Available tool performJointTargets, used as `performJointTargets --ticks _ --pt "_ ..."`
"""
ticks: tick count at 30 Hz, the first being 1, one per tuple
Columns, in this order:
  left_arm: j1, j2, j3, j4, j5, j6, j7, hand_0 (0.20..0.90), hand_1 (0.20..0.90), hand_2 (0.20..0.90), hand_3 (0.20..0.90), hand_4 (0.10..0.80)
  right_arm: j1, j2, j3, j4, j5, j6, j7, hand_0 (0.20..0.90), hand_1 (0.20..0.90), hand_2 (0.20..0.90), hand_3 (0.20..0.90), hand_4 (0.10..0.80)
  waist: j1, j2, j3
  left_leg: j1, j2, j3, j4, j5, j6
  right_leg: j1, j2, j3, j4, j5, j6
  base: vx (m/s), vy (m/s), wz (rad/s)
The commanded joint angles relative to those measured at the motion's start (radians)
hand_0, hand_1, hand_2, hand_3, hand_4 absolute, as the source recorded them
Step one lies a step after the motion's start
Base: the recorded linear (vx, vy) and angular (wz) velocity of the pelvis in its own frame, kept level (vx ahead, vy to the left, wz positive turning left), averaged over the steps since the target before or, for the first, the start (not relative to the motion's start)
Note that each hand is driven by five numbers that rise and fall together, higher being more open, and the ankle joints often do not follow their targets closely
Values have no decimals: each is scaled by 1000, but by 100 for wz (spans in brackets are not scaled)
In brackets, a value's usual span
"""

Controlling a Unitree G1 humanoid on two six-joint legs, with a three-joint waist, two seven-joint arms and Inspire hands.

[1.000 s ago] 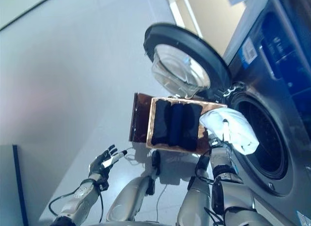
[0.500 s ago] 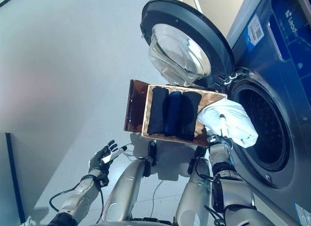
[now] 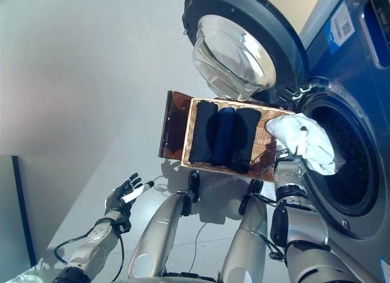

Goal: Pick up the clothes and place them into the washing machine

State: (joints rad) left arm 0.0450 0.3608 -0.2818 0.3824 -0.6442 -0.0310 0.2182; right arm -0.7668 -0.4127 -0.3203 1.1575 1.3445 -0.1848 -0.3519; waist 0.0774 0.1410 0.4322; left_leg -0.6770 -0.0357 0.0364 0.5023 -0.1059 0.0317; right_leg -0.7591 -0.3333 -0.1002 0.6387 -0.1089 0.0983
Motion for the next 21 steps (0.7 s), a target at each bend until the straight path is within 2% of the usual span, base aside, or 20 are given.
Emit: performJointTargets --ticks 1,11,17,21 --pt "39 60 7 -57 1 -49 15 900 900 900 900 800 -53 -197 -42 -29 27 -148 19 200 200 200 200 300 -2 41 -70 48 60 -59 24 -48 -91 61 -31 69 -69 58 47 0 0 0" --pt "33 51 16 -43 -16 -48 14 900 900 900 900 800 -18 -216 -108 -69 101 -206 27 200 200 200 200 300 -12 54 -87 67 55 -62 -30 -19 -100 82 -31 65 -102 69 53 5 2 3" --pt "31 41 15 -23 -13 -47 7 900 900 900 900 800 33 -170 -69 -66 45 -180 34 200 200 200 200 300 -25 44 -79 94 64 -56 -42 -19 -96 110 -24 59 -126 85 57 -1 1 -2" --pt "25 33 13 1 6 -42 -1 900 900 900 900 800 104 -75 16 -114 -40 -147 61 200 200 200 200 300 -42 23 -71 115 69 -48 -40 -25 -92 124 -17 62 -140 98 57 -1 16 -7"
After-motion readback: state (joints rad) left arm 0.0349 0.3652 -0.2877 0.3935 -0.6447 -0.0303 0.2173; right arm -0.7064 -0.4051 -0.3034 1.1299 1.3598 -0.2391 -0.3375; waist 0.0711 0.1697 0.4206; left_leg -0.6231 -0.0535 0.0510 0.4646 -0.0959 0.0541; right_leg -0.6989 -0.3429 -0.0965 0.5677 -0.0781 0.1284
